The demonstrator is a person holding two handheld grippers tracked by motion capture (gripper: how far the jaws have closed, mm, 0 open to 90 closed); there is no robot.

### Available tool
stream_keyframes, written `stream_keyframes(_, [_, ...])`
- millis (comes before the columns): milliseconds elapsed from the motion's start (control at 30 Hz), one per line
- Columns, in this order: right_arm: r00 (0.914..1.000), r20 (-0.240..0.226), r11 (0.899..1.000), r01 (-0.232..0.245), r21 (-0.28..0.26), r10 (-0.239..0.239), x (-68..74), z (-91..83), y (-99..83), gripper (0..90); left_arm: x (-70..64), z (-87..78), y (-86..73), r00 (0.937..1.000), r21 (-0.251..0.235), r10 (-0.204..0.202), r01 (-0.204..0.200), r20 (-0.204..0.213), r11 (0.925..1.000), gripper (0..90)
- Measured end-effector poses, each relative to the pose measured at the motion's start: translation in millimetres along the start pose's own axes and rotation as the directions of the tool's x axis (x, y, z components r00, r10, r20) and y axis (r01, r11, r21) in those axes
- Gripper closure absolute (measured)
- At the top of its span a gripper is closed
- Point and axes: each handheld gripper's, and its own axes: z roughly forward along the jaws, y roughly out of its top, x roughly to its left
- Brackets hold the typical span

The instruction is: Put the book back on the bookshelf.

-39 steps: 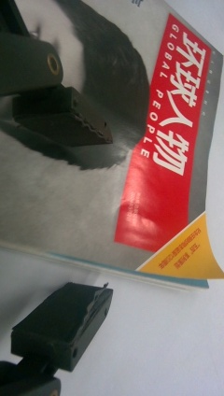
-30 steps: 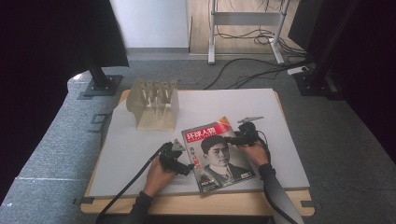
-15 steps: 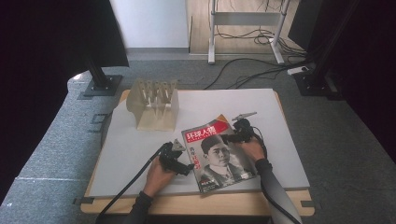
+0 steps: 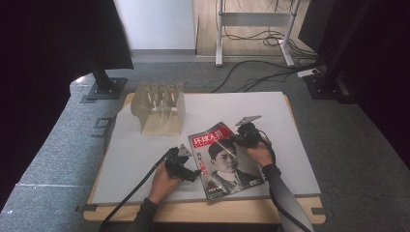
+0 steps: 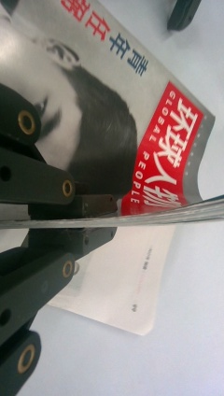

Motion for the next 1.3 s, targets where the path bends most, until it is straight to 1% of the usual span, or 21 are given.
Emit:
stream_keyframes(100, [0.9997, -0.003, 1.0, 0.023, -0.011, -0.023, 8.9, -10.3, 6.9, 85.6, 0.1, -0.1, 0.0, 1.0, 0.0, 0.0, 0.0, -0.001, 1.0, 0.0])
stream_keyframes(133, [0.9997, -0.003, 1.0, 0.023, -0.011, -0.023, 8.9, -10.3, 6.9, 85.6, 0.1, -0.1, 0.0, 1.0, 0.0, 0.0, 0.0, 0.0, 1.0, 0.0])
stream_keyframes(200, [0.9989, -0.012, 0.999, 0.045, -0.028, -0.045, 15.8, -19.8, 11.1, 85.7, 0.2, -0.2, 0.0, 1.0, 0.003, -0.003, 0.003, 0.002, 1.0, 0.0])
stream_keyframes(233, [0.9989, -0.012, 0.999, 0.045, -0.028, -0.045, 15.8, -19.8, 11.1, 85.7, 0.0, -0.2, 0.0, 1.0, 0.002, -0.007, 0.007, 0.003, 1.0, 0.0])
stream_keyframes(300, [0.9983, -0.015, 0.998, 0.056, -0.038, -0.057, 21.3, -26.1, 13.5, 85.7, 0.1, -0.3, 0.0, 1.0, 0.004, -0.007, 0.007, 0.003, 1.0, 0.0])
stream_keyframes(333, [0.997, -0.016, 0.996, 0.075, -0.048, -0.076, 26.5, -32.3, 16.1, 85.7, 0.2, -0.3, 0.0, 1.0, 0.004, -0.006, 0.006, 0.003, 1.0, 0.0])
stream_keyframes(400, [0.9965, -0.016, 0.995, 0.081, -0.05, -0.082, 28.2, -34.4, 16.9, 85.8, 0.4, -0.3, 0.0, 1.0, 0.003, -0.005, 0.005, 0.004, 1.0, 0.0])
stream_keyframes(467, [0.9952, -0.013, 0.994, 0.096, -0.06, -0.097, 32.9, -40.6, 19.5, 85.8, 0.8, -0.6, 0.0, 1.0, 0.006, 0.0, 0.0, 0.008, 1.0, 0.0])
stream_keyframes(500, [0.994, -0.013, 0.992, 0.108, -0.069, -0.109, 36.3, -46.5, 21.9, 85.8, 1.3, -1.1, 0.0, 0.9999, 0.006, 0.001, -0.001, 0.012, 1.0, 0.0])
stream_keyframes(567, [0.9933, -0.01, 0.991, 0.114, -0.074, -0.115, 37.3, -48.5, 22.7, 85.8, 2.9, -1.9, 0.1, 0.9997, 0.009, 0.003, -0.003, 0.024, 1.0, 0.0])
stream_keyframes(667, [0.9919, -0.007, 0.988, 0.126, -0.092, -0.127, 41.3, -57.3, 25.8, 85.8, 6.8, -4.3, 2.2, 0.999, 0.018, -0.031, 0.03, 0.033, 0.9994, 0.9])
stream_keyframes(700, [0.9918, -0.007, 0.987, 0.126, -0.097, -0.128, 42.0, -59.4, 26.4, 85.9, 8.6, -5.3, 3.2, 0.9988, 0.021, -0.042, 0.041, 0.026, 0.9989, 0.3])
stream_keyframes(733, [0.9917, -0.01, 0.987, 0.126, -0.103, -0.128, 42.7, -62.1, 27.2, 85.9, 10.6, -7.0, 4.3, 0.9988, 0.01, -0.047, 0.047, 0.015, 0.9989, 0.1])
stream_keyframes(767, [0.9915, -0.013, 0.986, 0.127, -0.112, -0.129, 43.3, -65.0, 28.1, 85.8, 12.0, -8.3, 5.3, 0.9983, -0.006, -0.054, 0.054, 0.022, 0.9985, 0.8])
stream_keyframes(833, [0.9909, -0.012, 0.984, 0.132, -0.118, -0.134, 44.8, -69.4, 29.3, 85.9, 14.8, -10.3, 8.5, 0.9941, -0.036, -0.081, 0.083, 0.073, 0.9959, 1.1])
stream_keyframes(900, [0.9903, -0.015, 0.983, 0.135, -0.125, -0.138, 46.0, -72.9, 30.5, 85.8, 16.6, -11.9, 12.9, 0.9907, -0.056, -0.086, 0.092, 0.106, 0.9942, 2.0])
stream_keyframes(1000, [0.9894, -0.014, 0.981, 0.141, -0.134, -0.145, 48.0, -76.9, 32.0, 85.9, 15.6, -11.0, 21.4, 0.9904, -0.047, -0.051, 0.057, 0.129, 0.9972, 2.8])
stream_keyframes(1033, [0.9888, -0.015, 0.98, 0.145, -0.136, -0.148, 48.6, -77.9, 32.5, 85.9, 15.7, -9.8, 24.4, 0.989, -0.037, -0.037, 0.043, 0.143, 0.9984, 3.4])
stream_keyframes(1100, [0.9881, -0.016, 0.979, 0.15, -0.14, -0.153, 49.8, -79.6, 33.3, 85.8, 15.3, -6.6, 29.3, 0.988, -0.027, -0.034, 0.039, 0.151, 0.9989, 3.4])
stream_keyframes(1167, [0.9879, -0.016, 0.978, 0.15, -0.143, -0.154, 50.9, -80.9, 33.8, 85.9, 15.8, -2.1, 34.5, 0.9852, -0.012, -0.024, 0.026, 0.17, 0.9996, 4.7])
stream_keyframes(1300, [0.9868, -0.017, 0.976, 0.156, -0.154, -0.161, 51.6, -84.6, 34.1, 85.8, 17.1, 6.3, 40.3, 0.98, 0.003, -0.028, 0.027, 0.197, 0.9996, 7.1])
